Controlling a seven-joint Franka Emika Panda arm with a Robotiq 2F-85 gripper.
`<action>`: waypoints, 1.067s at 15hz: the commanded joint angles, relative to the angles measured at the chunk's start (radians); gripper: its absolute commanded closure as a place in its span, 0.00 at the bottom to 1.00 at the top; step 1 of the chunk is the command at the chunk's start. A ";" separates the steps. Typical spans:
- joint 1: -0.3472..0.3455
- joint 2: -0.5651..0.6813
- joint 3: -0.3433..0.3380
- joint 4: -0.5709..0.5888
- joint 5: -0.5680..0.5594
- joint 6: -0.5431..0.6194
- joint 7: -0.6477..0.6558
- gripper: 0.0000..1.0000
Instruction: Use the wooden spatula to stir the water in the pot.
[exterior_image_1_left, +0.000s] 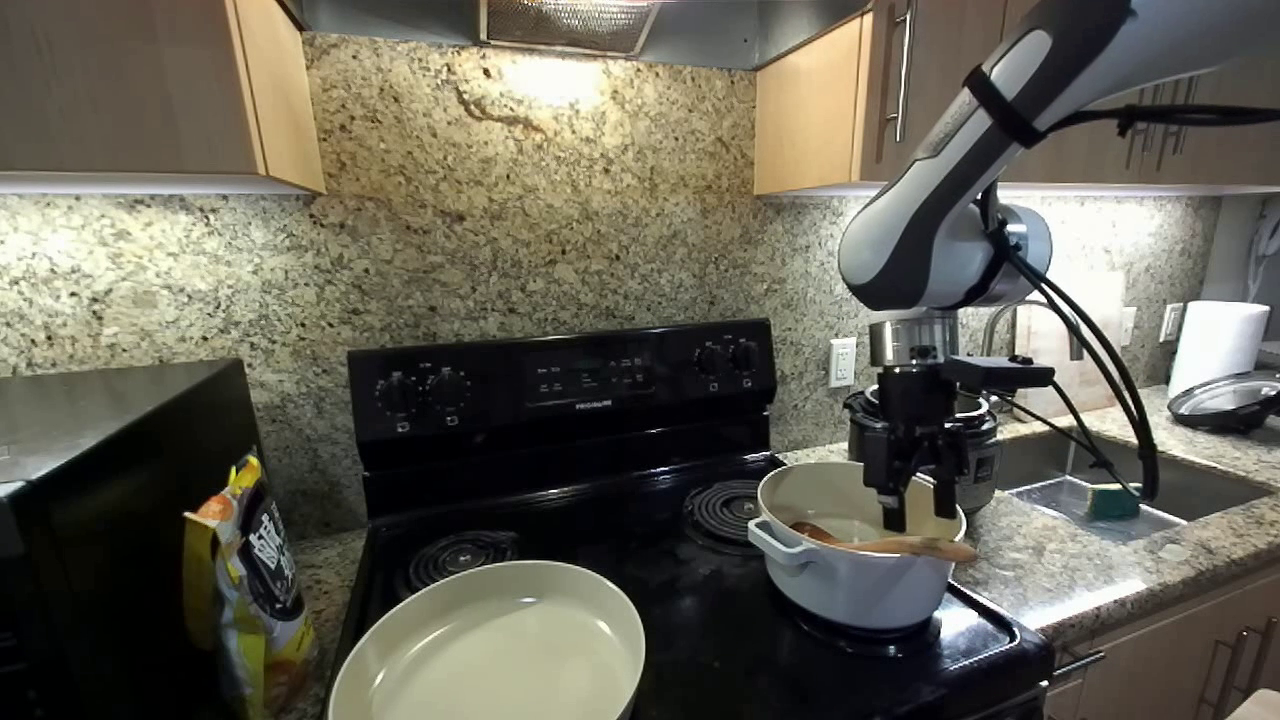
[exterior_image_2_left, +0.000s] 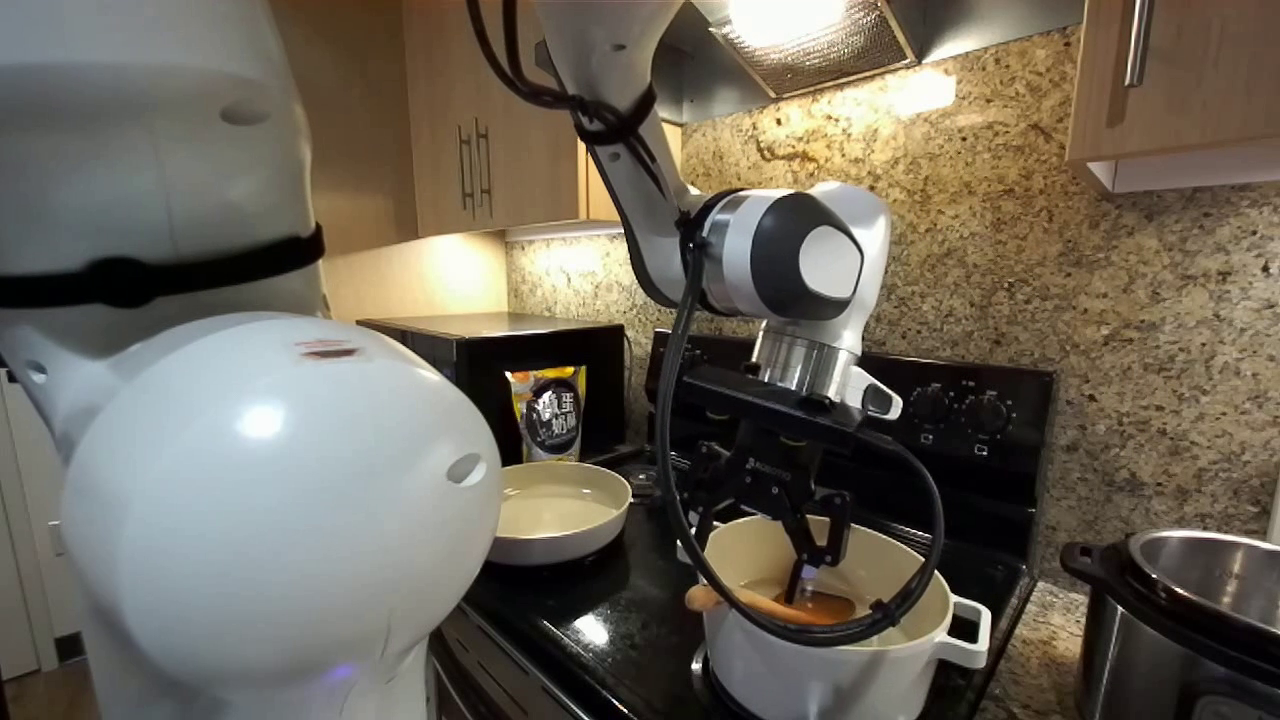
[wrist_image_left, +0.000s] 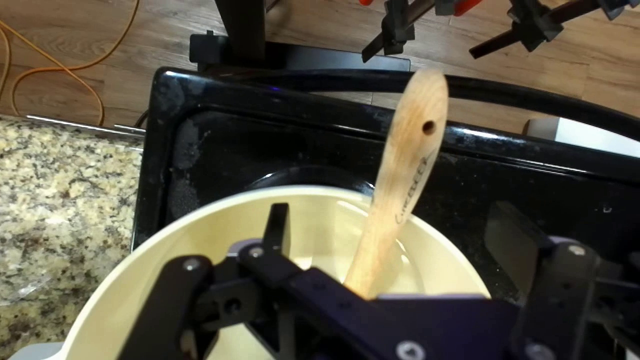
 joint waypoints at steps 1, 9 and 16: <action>0.003 -0.021 0.023 -0.007 -0.029 -0.059 0.029 0.00; 0.005 -0.009 0.030 -0.003 -0.028 -0.121 0.008 0.00; 0.015 0.026 0.027 0.013 -0.021 -0.120 -0.028 0.00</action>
